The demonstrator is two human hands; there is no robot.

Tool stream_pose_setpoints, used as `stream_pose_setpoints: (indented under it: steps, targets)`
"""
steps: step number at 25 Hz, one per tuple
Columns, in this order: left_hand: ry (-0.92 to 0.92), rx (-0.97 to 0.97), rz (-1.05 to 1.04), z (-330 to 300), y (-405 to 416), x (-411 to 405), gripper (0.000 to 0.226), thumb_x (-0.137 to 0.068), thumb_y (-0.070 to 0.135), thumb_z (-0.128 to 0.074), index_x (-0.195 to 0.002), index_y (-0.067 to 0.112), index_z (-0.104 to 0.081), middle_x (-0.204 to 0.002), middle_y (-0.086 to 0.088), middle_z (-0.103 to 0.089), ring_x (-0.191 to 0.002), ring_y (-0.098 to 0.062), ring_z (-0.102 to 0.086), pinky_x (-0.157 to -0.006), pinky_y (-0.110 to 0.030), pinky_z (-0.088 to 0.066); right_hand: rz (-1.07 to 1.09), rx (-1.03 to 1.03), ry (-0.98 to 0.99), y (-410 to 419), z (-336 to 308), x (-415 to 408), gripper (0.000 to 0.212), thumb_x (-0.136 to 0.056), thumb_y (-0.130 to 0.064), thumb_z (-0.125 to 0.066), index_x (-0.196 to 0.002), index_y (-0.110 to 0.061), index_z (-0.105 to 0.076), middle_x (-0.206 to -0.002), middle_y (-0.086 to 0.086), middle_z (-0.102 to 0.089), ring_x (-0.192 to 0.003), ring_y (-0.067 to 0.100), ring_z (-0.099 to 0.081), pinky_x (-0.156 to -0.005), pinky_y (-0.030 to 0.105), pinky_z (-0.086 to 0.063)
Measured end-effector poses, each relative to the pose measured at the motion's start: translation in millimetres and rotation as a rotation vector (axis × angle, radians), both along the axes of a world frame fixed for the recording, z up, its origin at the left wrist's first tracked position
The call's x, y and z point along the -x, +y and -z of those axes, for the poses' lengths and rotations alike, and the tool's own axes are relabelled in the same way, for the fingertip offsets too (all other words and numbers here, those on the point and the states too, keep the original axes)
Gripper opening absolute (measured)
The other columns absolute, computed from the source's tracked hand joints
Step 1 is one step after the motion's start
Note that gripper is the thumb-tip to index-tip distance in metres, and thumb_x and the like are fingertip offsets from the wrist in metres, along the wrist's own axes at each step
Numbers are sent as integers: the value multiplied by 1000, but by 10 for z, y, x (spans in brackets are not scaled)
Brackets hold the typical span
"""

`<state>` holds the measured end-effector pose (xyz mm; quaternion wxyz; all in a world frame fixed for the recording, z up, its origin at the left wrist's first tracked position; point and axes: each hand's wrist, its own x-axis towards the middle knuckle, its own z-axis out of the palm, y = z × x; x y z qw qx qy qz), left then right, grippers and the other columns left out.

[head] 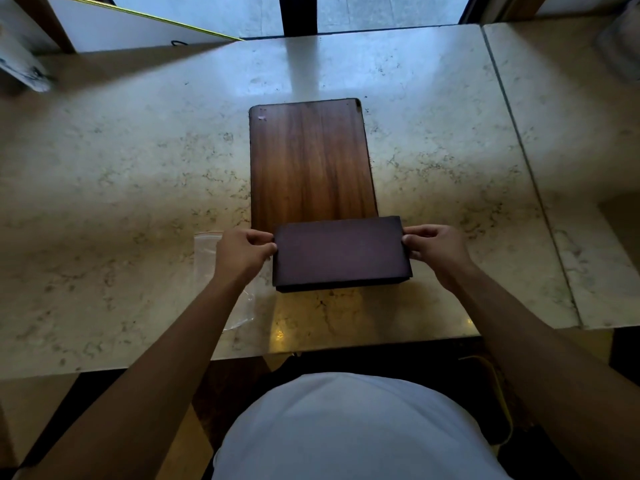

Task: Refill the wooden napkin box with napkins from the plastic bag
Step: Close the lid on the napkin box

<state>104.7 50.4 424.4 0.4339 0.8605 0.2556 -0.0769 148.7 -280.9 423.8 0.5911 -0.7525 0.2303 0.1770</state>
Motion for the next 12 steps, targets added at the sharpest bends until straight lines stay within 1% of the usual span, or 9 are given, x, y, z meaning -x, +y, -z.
stream_pose_setpoints:
  steps: [2, 3, 5, 7, 9, 12]
  targets:
    - [2, -12, -13, 33, -8, -3, 28, -77, 16, -83, -104, 12, -78, -90, -3, -77, -75, -9, -72, -75, -27, -57, -33, 133, -34, 31, 19, -6, 21, -87, -1, -70, -84, -21, -76, -86, 1, -76, -82, 17, -72, -69, 29, -57]
    - [0, -19, -14, 48, -9, -4, 28, -76, 16, -84, -103, 12, -79, -91, -4, -78, -75, -11, -72, -76, -29, -59, -58, 208, -55, 40, 24, -8, 20, -86, -4, -70, -84, -24, -77, -84, -5, -75, -82, 12, -71, -72, 28, -56]
    - [-9, -30, -17, 72, -15, 5, 26, -75, 17, -85, -100, 14, -80, -89, -5, -79, -76, -13, -73, -81, -35, -61, -105, 329, -90, 52, 20, -5, 16, -85, -11, -71, -89, -23, -80, -79, -16, -71, -82, 1, -67, -76, 26, -55]
    - [-9, -7, -32, 84, -16, 19, 25, -74, 16, -85, -98, 14, -80, -88, -4, -78, -78, -17, -73, -82, -40, -61, -160, 414, -127, 70, 9, 6, 15, -87, -16, -68, -92, -21, -82, -76, -21, -69, -76, -6, -63, -71, 23, -54]
    - [-5, 21, -40, 97, -6, 30, 25, -74, 15, -85, -98, 14, -79, -89, -5, -77, -81, -20, -73, -82, -42, -61, -226, 499, -191, 120, -8, 18, 19, -88, -17, -64, -93, -18, -82, -75, -17, -69, -70, -6, -62, -63, 19, -49]
    - [53, 99, -61, 114, 3, 18, 28, -81, 12, -79, -108, 8, -74, -94, -9, -74, -86, -23, -72, -80, -41, -62, -199, 513, -221, 241, -10, 30, 21, -90, -19, -60, -94, -16, -81, -81, -8, -73, -76, 7, -67, -63, 22, -50]
